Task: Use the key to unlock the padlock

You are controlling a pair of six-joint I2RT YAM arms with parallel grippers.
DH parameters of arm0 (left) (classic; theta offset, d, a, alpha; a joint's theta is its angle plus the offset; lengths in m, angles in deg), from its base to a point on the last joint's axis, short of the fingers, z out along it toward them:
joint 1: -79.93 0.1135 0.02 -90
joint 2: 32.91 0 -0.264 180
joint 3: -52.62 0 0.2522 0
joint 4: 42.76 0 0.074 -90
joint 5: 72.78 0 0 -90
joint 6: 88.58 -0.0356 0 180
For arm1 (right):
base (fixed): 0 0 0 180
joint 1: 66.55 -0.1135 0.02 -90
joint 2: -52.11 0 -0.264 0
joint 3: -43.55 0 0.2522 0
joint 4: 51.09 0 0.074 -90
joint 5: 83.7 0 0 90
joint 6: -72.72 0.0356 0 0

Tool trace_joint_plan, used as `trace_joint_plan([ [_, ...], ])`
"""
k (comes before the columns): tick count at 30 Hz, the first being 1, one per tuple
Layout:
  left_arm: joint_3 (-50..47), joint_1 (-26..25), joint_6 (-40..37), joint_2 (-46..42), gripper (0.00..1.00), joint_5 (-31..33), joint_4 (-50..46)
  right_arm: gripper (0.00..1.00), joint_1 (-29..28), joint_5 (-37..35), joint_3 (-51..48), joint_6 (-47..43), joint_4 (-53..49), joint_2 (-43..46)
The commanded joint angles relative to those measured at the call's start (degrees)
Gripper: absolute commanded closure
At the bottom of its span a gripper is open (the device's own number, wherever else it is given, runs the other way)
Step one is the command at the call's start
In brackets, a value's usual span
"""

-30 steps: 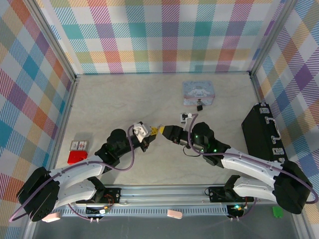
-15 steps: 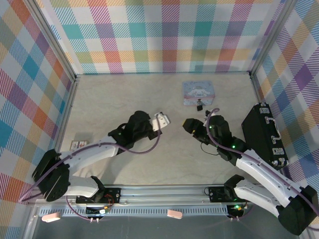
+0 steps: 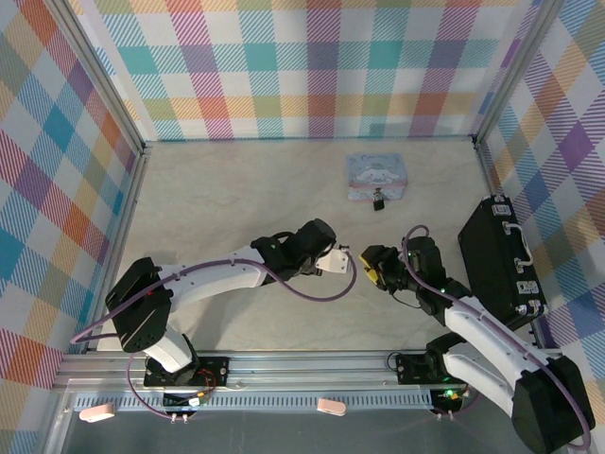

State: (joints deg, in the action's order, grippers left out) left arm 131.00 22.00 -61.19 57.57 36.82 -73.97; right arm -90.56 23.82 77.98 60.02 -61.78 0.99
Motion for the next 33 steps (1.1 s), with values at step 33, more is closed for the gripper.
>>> trace_joint_plan([
  [33, -13.19, -1.92, -8.76, -13.46, 1.00, -5.67, 16.77, 0.77, -10.71, -0.60, 0.09, 17.34, 21.38, -2.10],
])
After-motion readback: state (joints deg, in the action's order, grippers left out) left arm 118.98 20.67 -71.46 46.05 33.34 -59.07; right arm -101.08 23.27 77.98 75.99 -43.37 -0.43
